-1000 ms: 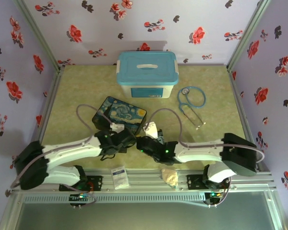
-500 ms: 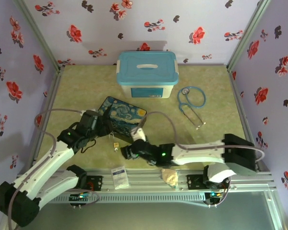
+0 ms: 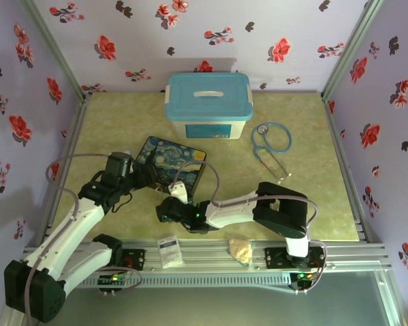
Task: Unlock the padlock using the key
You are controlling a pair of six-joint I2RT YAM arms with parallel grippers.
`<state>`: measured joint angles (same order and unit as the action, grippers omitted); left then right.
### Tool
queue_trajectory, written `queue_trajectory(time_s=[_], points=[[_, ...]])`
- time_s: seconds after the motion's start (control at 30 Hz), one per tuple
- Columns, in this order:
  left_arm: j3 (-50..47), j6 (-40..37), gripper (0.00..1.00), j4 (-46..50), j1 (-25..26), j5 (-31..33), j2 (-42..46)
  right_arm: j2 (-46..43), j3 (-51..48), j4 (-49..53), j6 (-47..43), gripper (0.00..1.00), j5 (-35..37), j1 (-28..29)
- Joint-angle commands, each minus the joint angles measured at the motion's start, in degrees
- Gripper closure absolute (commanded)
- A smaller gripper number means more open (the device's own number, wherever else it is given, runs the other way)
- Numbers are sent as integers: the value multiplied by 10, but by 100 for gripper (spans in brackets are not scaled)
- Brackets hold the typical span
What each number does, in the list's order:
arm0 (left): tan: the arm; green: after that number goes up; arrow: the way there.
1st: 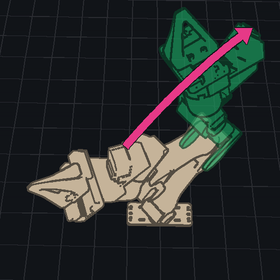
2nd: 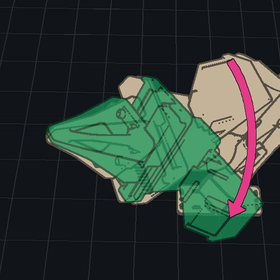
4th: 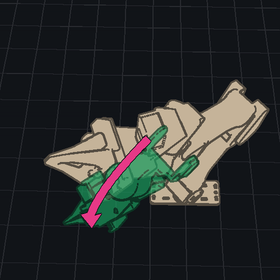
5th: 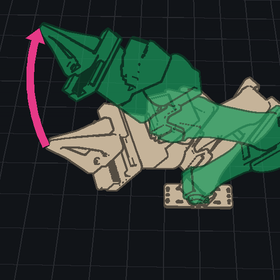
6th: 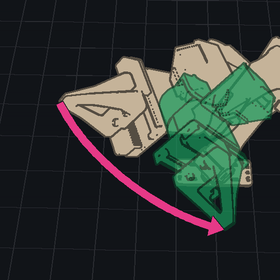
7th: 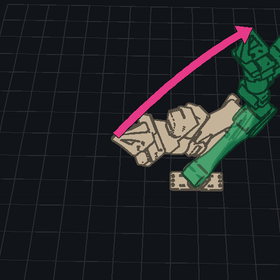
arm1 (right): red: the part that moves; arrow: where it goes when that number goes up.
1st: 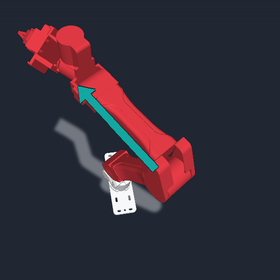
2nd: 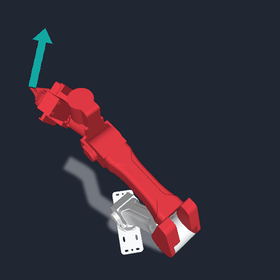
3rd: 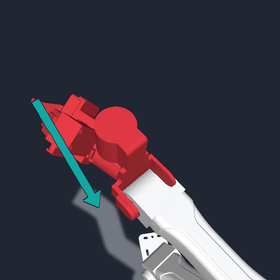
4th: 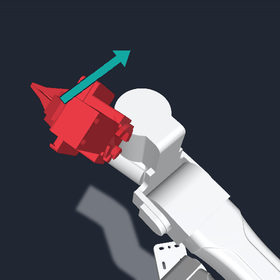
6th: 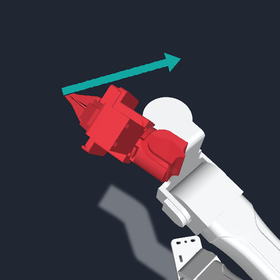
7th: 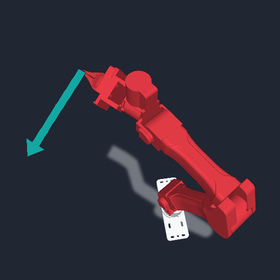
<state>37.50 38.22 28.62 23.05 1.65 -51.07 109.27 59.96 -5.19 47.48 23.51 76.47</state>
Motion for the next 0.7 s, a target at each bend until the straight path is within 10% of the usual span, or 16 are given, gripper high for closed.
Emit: queue_trajectory(time_s=[0.0,0.67], points=[[-26,-8,24,-21,-4,-25,11,21,13,-13,20,19,-5,-10],[-48,-9,23,-26,-4,-30,29,82,66,1,18,39,-11,-14]])
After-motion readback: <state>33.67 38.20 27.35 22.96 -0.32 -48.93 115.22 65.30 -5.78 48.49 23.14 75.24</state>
